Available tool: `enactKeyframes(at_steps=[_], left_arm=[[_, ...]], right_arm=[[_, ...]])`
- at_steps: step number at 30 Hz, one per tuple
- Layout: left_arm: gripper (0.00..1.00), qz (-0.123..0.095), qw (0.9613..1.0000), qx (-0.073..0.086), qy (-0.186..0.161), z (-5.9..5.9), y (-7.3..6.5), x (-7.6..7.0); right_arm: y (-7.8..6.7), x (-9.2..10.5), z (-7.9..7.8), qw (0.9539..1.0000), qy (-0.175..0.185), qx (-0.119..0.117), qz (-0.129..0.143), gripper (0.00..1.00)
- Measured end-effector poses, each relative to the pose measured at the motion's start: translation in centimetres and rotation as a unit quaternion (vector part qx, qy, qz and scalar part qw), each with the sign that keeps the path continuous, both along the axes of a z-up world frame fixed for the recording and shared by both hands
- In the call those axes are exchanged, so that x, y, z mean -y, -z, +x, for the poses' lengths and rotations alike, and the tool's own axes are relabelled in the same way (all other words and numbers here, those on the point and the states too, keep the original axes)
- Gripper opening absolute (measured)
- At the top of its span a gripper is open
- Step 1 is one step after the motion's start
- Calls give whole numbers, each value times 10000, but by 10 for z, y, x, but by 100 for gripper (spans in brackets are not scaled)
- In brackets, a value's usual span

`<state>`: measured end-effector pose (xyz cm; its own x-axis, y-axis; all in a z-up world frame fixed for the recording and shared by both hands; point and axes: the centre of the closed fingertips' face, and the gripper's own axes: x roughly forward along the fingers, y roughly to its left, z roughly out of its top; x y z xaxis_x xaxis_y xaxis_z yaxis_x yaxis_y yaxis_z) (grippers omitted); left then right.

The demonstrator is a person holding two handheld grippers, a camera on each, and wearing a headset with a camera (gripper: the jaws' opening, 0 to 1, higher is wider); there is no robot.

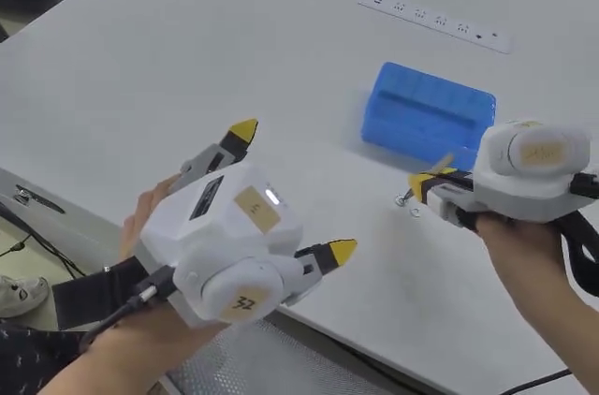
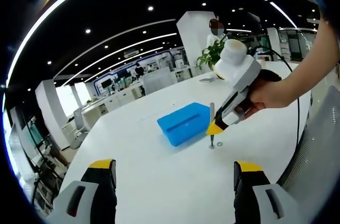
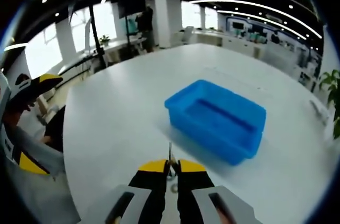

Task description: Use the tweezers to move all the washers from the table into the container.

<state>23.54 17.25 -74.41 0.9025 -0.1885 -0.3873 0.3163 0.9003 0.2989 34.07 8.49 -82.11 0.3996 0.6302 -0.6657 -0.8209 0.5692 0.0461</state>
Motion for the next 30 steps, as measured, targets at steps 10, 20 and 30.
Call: enactKeyframes(at_steps=[10, 20, 30], left_arm=[[94, -7, 10000, 6, -8, 0, 0, 0], [94, -5, 10000, -17, 11, 0, 1, 0], [94, -26, 10000, -46, -20, 0, 1, -1]], right_arm=[[-5, 4, 8, 9995, 221, -198, 65, 2], [-41, 4, 24, 9995, 239, 56, 221, 2], [-64, 8, 49, 9981, 433, 245, 374, 2]])
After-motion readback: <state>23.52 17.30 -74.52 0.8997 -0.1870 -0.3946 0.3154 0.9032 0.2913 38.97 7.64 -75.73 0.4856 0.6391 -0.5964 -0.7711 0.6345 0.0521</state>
